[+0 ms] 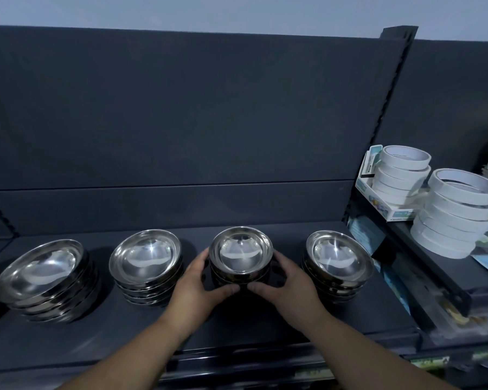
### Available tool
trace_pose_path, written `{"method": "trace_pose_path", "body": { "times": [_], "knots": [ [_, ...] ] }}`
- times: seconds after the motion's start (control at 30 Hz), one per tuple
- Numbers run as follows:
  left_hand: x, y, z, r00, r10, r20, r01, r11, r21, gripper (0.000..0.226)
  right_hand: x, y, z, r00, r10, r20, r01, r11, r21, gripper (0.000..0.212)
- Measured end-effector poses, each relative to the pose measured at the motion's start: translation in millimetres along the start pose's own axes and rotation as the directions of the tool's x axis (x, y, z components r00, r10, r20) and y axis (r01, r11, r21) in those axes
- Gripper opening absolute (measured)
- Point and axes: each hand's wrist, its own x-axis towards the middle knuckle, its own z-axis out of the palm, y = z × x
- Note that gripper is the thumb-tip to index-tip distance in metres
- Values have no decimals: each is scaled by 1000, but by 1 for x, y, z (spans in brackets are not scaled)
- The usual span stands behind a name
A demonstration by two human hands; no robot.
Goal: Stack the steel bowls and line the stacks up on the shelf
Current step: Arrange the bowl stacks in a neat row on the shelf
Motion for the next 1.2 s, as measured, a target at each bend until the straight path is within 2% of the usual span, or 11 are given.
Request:
{"method": "trace_pose_path", "body": {
  "times": [0.07,0.2,0.33,0.5,0.7,0.83,0.93,1.07,1.13,1.2],
  "knots": [
    [0,-2,1,1000,-13,-2,13,1000,-5,99,0,0,-1,1000,-4,1,4,1000,10,78],
    [-1,-1,3,1000,-19,-8,19,1000,5,95,-1,3,0,1000,3,1,-3,1000,10,81],
    [1,3,3,999,-42,-7,42,999,-23,113,-3,2,1,1000,13,1,-13,1000,19,83],
    [2,6,4,998,-59,18,61,993,-102,100,-3,-2,0,1000,14,5,-14,1000,25,79],
    [1,8,3,998,-66,23,68,991,-116,101,-3,-3,-2,1000,26,9,-27,999,20,76],
    [-5,25,-1,996,-69,-48,69,998,0,123,-7,-9,-6,998,56,-2,-56,997,-51,98],
    [-12,49,1,989,21,-150,-8,996,85,120,-9,-23,-21,1000,4,-15,-6,993,-118,93],
    [-24,85,21,927,274,-254,-238,957,166,92,-14,-44,-62,981,-135,-142,127,990,-63,65],
    [-29,97,41,903,363,-230,-330,929,168,76,-16,-45,-88,954,-169,-250,158,985,-61,57],
    [-32,100,66,923,358,-138,-340,930,137,69,-18,-36,-112,942,-141,-306,123,989,-78,55]
  ]
}}
